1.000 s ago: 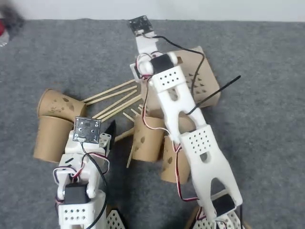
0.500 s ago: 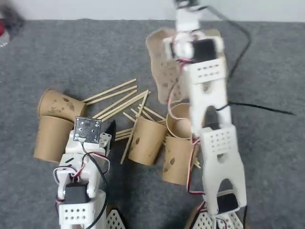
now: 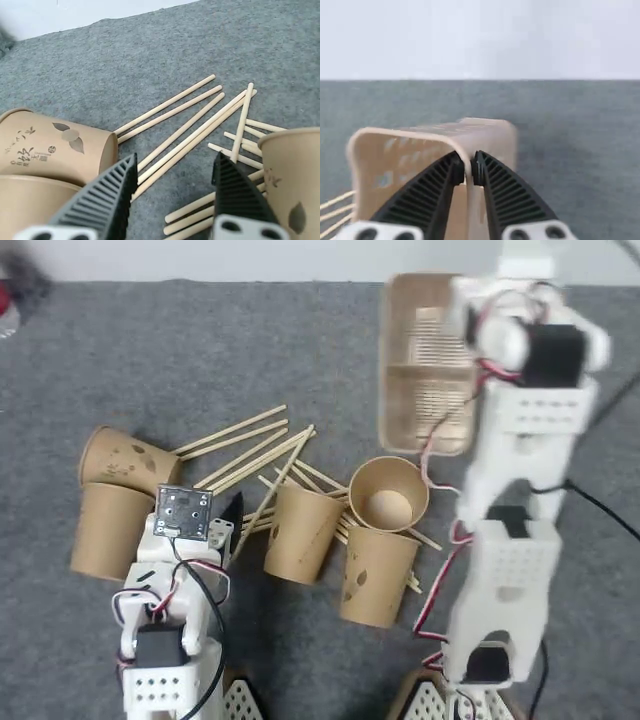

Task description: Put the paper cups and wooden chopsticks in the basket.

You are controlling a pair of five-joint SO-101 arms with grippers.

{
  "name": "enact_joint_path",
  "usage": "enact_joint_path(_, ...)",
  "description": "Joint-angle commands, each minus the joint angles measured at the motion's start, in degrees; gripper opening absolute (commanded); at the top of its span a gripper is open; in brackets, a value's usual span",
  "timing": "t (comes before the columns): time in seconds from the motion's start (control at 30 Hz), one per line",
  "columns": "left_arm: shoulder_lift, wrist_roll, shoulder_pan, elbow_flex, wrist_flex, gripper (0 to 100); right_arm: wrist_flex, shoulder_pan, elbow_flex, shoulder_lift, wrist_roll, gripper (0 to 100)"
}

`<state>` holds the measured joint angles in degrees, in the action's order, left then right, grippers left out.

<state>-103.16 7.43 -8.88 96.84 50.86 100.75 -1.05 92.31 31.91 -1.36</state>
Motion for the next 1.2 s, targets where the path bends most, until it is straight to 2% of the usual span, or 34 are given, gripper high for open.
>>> enact_joint_path(0.0, -0.62, 0.44, 0.26, -0.40, 0.00, 24, 1.98, 7.34, 0.79, -9.01, 0.53, 2.2)
enact_joint_path(0.1, -0.62, 0.44, 0.26, -0.40, 0.00, 24, 2.15, 12.97, -1.05, -13.49, 0.70, 2.2)
enact_joint_path(0.17, -0.62, 0.44, 0.26, -0.40, 0.00, 24, 2.24, 14.99, -7.21, -17.27, 2.29, 2.2)
enact_joint_path(0.33, -0.62, 0.44, 0.35, -0.40, 0.00, 24, 1.80, 15.08, -34.90, -30.81, 3.87, 2.2)
enact_joint_path(0.53, -0.79, 0.53, 0.26, -0.40, 1.05, 24, 1.71, 13.14, -52.04, -40.13, 3.87, 2.2)
enact_joint_path(0.67, -0.79, 0.53, 0.26, -0.40, 1.14, 24, -0.04, 13.76, -56.26, -37.93, 4.22, 2.2)
enact_joint_path(0.9, -0.79, 0.53, 0.35, -0.40, 1.05, 24, -12.09, 17.10, -57.14, -26.24, 12.92, 2.1)
enact_joint_path(1.17, -0.79, 0.53, 0.44, -0.40, 0.88, 24, -22.55, 22.37, -56.79, -20.00, 18.81, 1.2)
